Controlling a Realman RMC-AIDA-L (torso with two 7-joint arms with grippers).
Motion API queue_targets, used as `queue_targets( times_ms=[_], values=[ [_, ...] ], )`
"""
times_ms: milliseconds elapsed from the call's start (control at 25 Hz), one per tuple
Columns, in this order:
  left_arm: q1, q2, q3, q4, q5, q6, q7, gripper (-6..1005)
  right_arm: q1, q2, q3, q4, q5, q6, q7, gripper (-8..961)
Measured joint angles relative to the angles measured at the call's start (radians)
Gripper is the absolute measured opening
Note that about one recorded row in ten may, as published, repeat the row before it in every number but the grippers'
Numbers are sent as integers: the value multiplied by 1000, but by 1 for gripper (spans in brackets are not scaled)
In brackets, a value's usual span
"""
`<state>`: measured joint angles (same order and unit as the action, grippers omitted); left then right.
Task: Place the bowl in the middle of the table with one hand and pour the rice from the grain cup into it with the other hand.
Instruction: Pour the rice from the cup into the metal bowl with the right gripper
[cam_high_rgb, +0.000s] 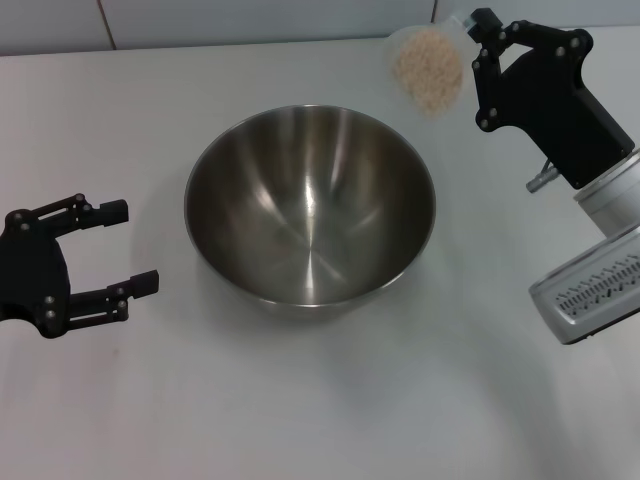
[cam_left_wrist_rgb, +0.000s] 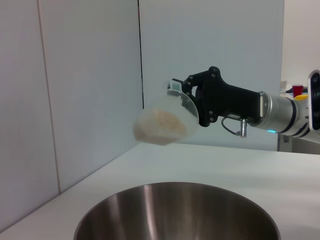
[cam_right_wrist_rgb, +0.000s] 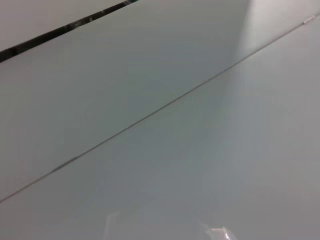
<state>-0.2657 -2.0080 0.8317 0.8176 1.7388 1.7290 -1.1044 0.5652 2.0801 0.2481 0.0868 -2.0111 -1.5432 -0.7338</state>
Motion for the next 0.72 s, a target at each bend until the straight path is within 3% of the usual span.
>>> queue_targets(
  times_ms=[720],
  values=[
    [-9, -11, -26, 0, 1, 0, 1, 748, 6, 3, -12, 19, -61, -38, -383, 5]
  ],
)
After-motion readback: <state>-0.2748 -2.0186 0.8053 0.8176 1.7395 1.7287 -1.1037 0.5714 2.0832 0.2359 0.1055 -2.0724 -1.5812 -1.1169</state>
